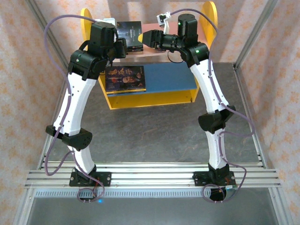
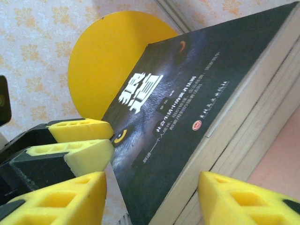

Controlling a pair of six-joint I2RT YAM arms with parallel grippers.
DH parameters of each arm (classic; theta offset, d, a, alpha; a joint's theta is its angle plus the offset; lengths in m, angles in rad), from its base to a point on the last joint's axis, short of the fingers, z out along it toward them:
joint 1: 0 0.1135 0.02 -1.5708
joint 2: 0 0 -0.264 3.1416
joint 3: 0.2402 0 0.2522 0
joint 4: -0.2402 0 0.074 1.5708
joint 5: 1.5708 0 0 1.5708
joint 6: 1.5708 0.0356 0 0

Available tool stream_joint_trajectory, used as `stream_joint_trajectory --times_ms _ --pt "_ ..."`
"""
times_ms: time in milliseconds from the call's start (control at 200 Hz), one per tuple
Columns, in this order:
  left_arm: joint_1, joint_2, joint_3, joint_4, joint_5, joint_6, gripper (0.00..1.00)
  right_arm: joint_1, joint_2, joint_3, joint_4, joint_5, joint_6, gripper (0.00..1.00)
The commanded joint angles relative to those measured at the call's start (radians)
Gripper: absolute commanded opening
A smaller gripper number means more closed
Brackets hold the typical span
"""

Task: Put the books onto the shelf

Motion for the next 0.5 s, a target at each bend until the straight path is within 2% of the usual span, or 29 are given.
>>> stream_joint_trajectory --times_ms 0,205,496 --pt "0.002 -0.017 0.015 -0.068 -0.008 0.003 0.46 0.028 0.000 0.003 -0.025 -0.017 -0.016 0.57" --pt "0.030 -0.030 0.026 -0.027 0.018 0.021 0.51 -0.013 0.001 0.018 -0.036 0.029 -0.002 0.67" --pt "0.039 -0.100 0.007 0.022 0.044 0.027 0.54 -0.030 -0.047 0.000 -0.124 0.069 -0.066 0.69"
